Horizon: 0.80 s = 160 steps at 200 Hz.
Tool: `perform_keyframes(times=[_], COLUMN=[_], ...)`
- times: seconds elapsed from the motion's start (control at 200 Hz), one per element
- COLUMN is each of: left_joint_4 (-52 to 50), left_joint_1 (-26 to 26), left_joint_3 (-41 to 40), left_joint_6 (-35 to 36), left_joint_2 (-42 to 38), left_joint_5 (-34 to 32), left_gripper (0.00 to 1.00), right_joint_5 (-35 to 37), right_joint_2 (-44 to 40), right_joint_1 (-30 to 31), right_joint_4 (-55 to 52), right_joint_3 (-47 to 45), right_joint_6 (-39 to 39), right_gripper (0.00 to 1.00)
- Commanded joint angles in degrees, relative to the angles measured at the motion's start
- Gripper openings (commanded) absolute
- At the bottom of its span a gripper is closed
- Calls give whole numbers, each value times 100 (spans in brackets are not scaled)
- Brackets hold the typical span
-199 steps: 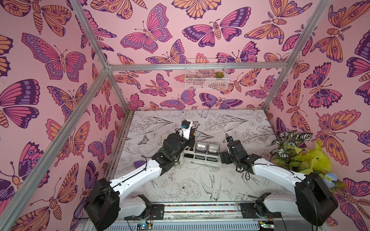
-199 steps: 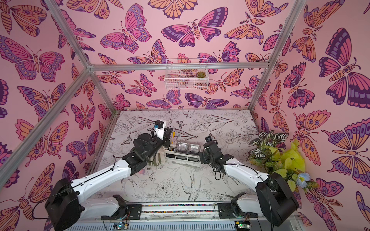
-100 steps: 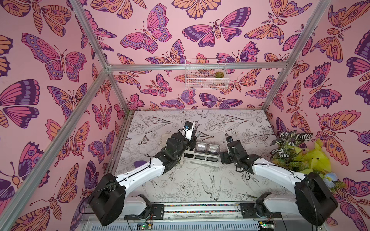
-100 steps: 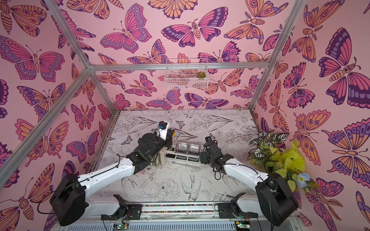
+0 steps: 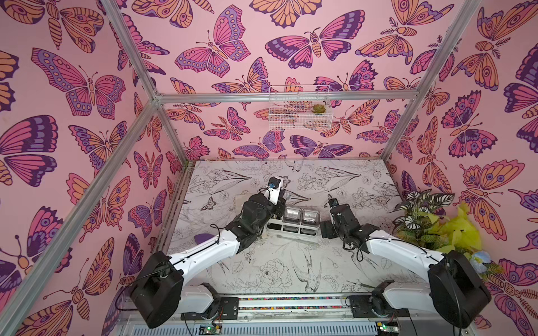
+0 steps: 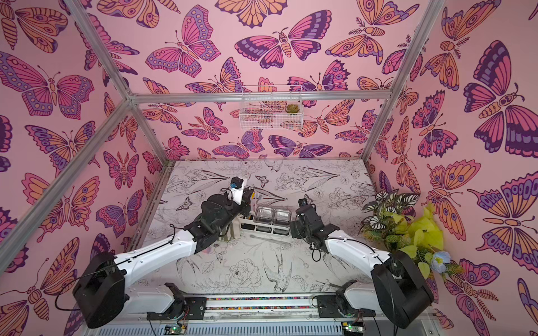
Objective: Place the toothbrush into the toothbrush holder
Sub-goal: Place the toothbrush in the toothbrush holder.
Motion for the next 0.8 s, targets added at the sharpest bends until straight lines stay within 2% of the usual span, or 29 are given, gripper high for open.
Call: perform_keyframes(times=[0.0,0.796], left_joint_4=[112,-633], left_joint_1=[14,23], left_joint_3=[-161,55], left_joint_6=[-92,-511], left_joint_2=[58,541], left_joint_5=[-111,-385], left_gripper=[0,0], right_joint_5=[-93,-115], right_joint_2=[65,169], right_joint_1=[-24,-19], right_joint_4=[-71,-131], right_joint_3=[171,209], right_joint_6=[2,24], right_gripper=[90,90])
